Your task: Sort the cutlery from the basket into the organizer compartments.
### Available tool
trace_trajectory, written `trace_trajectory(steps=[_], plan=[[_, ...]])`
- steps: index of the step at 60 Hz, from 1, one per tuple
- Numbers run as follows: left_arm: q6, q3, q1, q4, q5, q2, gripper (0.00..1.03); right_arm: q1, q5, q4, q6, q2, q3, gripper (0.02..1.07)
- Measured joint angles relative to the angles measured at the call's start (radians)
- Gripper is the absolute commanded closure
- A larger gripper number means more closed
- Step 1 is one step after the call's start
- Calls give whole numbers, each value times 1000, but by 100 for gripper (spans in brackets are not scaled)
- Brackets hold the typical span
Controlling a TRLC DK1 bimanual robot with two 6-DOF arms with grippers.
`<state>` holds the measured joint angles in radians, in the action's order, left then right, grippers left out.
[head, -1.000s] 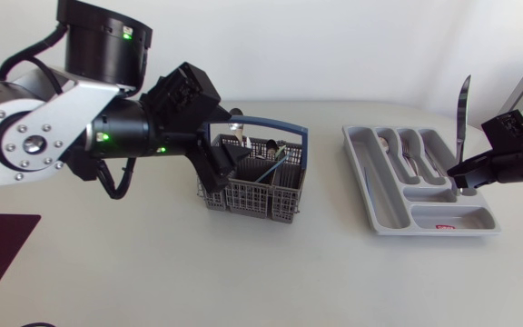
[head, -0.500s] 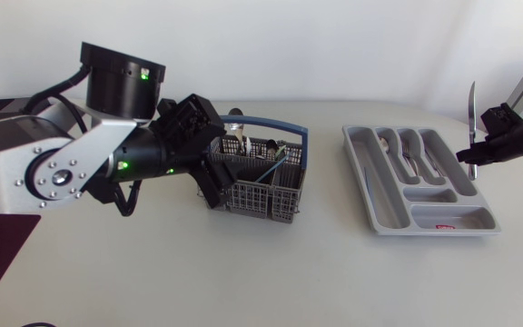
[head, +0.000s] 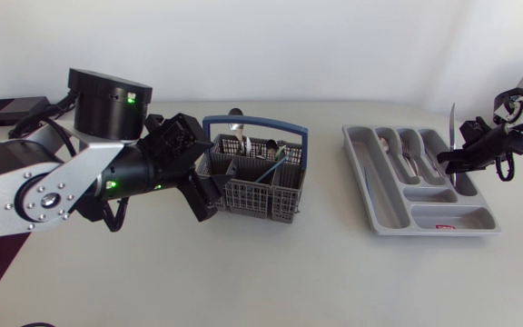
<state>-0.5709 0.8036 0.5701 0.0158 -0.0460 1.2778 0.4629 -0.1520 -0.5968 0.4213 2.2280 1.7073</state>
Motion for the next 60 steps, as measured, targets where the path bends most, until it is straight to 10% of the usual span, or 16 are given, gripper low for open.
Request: trace_trajectory(steps=[24, 60], plan=[[-3, -26, 0, 0, 0, -32, 21, -17, 42, -10, -30, 71, 74, 92], [-3, -58, -11, 1, 3, -81, 20, 2, 49, 82, -20, -94, -167, 41]])
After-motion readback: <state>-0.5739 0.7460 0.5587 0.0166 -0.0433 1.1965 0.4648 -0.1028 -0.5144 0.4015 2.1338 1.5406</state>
